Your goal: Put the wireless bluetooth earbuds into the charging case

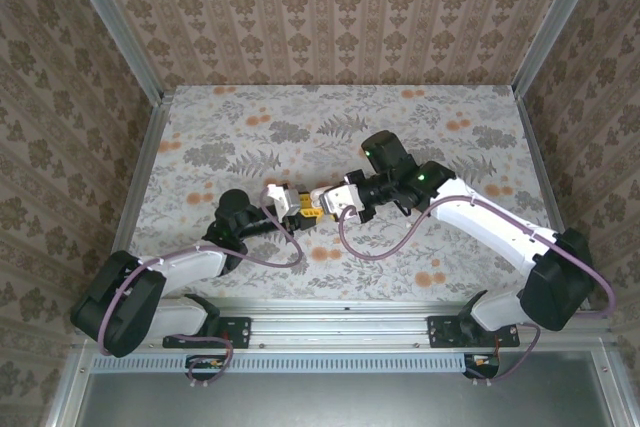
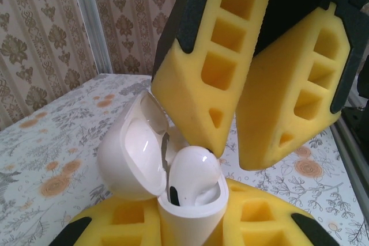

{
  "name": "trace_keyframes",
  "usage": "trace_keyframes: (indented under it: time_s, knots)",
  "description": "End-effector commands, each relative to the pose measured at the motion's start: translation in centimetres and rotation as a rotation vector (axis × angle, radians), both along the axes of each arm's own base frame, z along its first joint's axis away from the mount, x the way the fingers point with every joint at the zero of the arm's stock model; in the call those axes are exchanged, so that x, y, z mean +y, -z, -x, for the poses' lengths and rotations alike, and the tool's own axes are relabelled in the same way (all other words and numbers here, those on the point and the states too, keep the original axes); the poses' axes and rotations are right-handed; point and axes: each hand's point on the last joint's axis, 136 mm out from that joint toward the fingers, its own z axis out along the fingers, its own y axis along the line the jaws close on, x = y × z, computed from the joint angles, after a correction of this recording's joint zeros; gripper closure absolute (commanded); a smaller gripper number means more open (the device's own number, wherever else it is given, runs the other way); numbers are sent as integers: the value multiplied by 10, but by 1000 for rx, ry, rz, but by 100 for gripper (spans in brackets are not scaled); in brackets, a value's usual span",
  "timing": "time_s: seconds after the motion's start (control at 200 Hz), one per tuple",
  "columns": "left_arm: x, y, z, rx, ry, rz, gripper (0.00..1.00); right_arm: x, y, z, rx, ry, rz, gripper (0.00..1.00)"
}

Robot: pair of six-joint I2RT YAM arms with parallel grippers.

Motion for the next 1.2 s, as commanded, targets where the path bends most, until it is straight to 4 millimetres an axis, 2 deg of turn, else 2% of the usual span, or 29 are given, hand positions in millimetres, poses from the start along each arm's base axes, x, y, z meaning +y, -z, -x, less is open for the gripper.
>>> trace_keyframes:
  time_s: [0.0, 0.045, 0.06, 0.135, 0.23, 0.37, 1.0, 1.025, 1.195]
  knots:
    - [-2, -16, -3, -50, 8, 28, 100, 1, -8, 9, 40, -16, -19, 76]
    - [-2, -16, -3, -52, 9, 28, 100, 0, -6, 6, 51, 0, -30, 76]
    - [-2, -16, -3, -52, 9, 28, 100, -2, -17, 8, 34, 3, -54, 76]
    - [-2, -15, -3, -50, 9, 26, 100, -8, -29, 7, 39, 24, -112, 76]
    - [-2, -15, -3, -50, 9, 26, 100, -15, -32, 6, 39, 49, -134, 75]
    - [-2, -14, -3, -47, 11, 26, 100, -17, -29, 6, 51, 61, -122, 75]
    - [-3, -15, -3, -50, 16, 19, 100, 1, -24, 4, 103, 2, -134, 79]
    - [-3, -15, -3, -49, 14, 19, 100, 3, -14, 1, 125, 2, -120, 79]
    - [-1, -14, -1, -52, 14, 13, 100, 10, -9, 1, 139, 3, -114, 79]
